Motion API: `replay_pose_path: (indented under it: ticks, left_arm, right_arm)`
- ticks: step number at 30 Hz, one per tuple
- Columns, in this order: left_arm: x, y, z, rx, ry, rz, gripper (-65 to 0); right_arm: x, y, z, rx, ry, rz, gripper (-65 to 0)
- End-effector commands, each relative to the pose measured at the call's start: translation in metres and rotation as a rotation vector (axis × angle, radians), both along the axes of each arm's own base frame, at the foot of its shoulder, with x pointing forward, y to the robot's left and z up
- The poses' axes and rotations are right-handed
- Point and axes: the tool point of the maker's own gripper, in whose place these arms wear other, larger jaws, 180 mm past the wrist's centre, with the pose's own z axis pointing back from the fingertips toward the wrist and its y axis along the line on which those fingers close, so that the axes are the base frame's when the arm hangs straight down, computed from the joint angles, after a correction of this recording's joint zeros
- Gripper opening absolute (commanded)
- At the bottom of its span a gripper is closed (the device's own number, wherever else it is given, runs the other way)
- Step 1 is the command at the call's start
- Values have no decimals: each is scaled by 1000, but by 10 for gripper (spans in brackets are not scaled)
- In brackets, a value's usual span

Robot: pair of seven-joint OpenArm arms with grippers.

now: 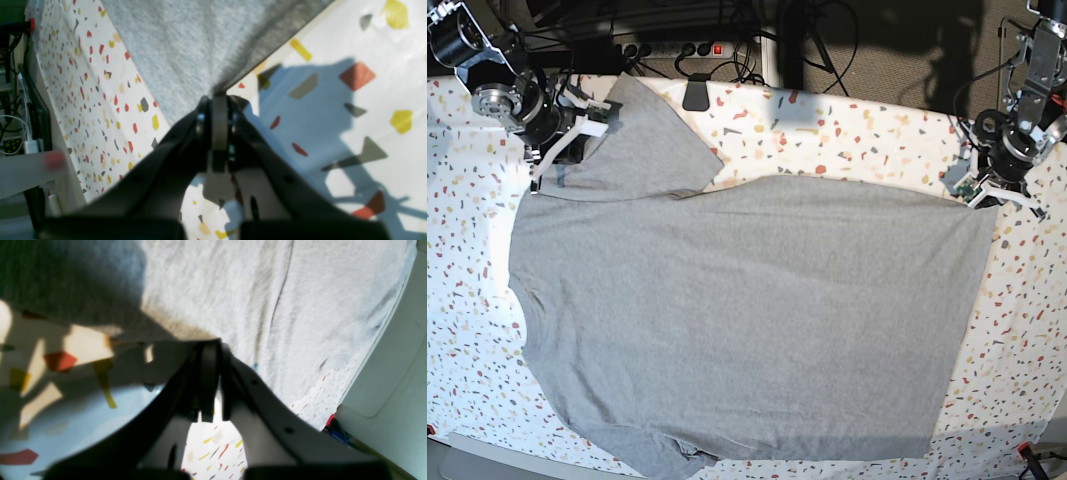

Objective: Fold the T-shirt properly
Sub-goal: 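Pull the grasped shoulder corners apart to straighten the shirt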

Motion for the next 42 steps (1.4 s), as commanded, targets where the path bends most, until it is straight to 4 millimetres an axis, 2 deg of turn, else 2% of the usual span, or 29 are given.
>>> replay_pose_path:
  ticks: [1, 3, 6, 11, 14, 17, 24, 30, 36, 42]
  left_arm:
    - [-20, 18, -13, 81, 101, 11, -650]
    - [-20, 15, -13, 58, 102, 20, -650]
    - [-23, 9, -12, 4, 104, 32, -650]
    - [-25, -4, 15, -117, 48, 47, -650]
    - [-27, -6, 38, -125, -17, 44, -650]
    - [-33, -11, 53, -113, -60, 33, -650]
    - [-46, -2, 65, -96, -112, 110, -650]
    - [-65, 5, 79, -145, -158, 165, -650]
    - [-81, 2, 94, -200, -205, 226, -650]
    - [-78, 1, 107, -239, -272, 253, -650]
  right_arm:
    - [-3, -1, -1, 9, 17, 0, -650]
    - [5, 2, 4, 33, -36, -21, -650]
    - [11, 16, 15, 186, -102, -132, -650]
    - [10, 22, 37, 250, -188, -172, -650]
    - [4, 21, 50, 288, -206, -214, -650]
    - [-7, 14, 62, 310, -208, -262, -650]
    - [-47, -1, 69, 307, -181, -321, -650]
    - [-67, -5, 82, 397, -229, -369, -650]
    - [-88, -14, 80, 385, -212, -431, -650]
    - [-82, -12, 89, 414, -263, -436, -650]
